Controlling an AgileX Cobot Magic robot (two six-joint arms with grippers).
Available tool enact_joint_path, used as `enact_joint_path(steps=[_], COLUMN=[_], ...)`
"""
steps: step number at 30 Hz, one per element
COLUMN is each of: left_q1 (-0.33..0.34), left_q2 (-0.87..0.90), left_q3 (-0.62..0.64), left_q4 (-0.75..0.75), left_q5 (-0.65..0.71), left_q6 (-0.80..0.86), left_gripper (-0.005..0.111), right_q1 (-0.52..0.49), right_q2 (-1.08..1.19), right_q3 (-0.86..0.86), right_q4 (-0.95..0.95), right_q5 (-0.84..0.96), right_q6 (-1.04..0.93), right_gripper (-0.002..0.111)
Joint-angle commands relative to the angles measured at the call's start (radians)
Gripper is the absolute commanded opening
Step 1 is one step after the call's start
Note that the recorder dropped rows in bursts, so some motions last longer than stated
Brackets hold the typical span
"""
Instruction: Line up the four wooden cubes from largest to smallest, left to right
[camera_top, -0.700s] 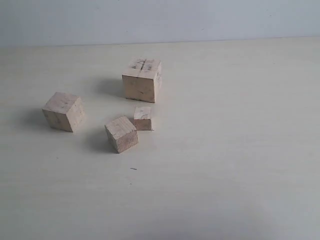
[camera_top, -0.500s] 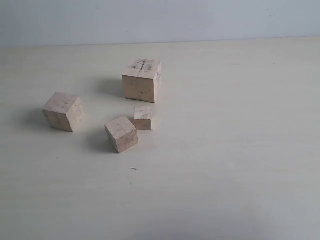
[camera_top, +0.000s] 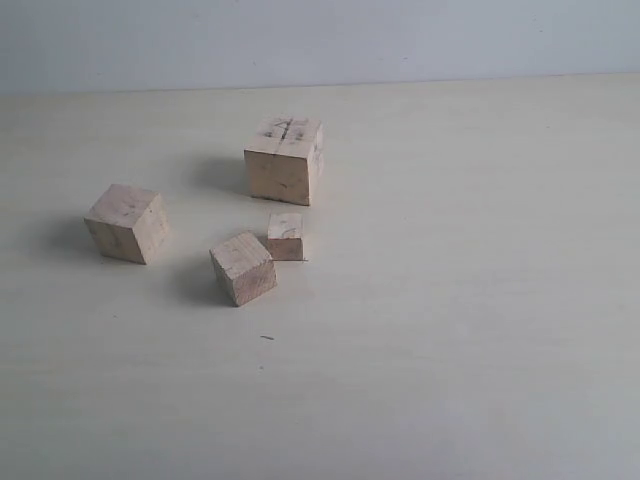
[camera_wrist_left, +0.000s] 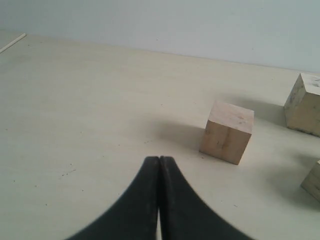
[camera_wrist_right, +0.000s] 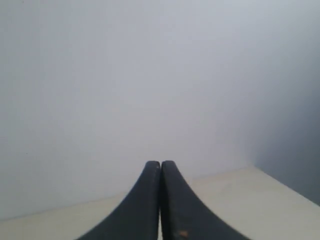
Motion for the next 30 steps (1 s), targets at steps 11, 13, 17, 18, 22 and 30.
enact_joint_path(steps=[11,13,17,18,22,30], left_q1=[-0.006,-0.006,-0.006,-0.006,-0.006,-0.006], left_q2=[-0.004,-0.004,-0.004,-0.004,-0.004,-0.004], left_q3=[0.002,0.002,0.002,0.002,0.002,0.002], left_q4=[0.005,0.005,0.005,0.005,0.005,0.005], left_q5=[-0.006,-0.006,-0.006,-0.006,-0.006,-0.006], left_q6=[-0.003,-0.003,-0.003,-0.003,-0.003,-0.003], left_gripper=[0.000,0.000,0.000,0.000,0.000,0.000], right_q1=[0.002,0.002,0.002,0.002,0.002,0.095], right_q2=[-0.007,0.031,0.181,0.229,0.413,0.771], right_q3=[-0.108,-0.190,-0.381,-0.437,-0.647,-0.791], right_q4=[0.000,-0.006,-0.014,-0.014,0.028,0.534], right_q5=[-0.199,-0.142,0.054,0.127,0.454,1.015], right_q6=[0.123,0.123,0.123,0.123,0.071,-0.528], right_gripper=[0.000,0.000,0.000,0.000,0.000,0.000])
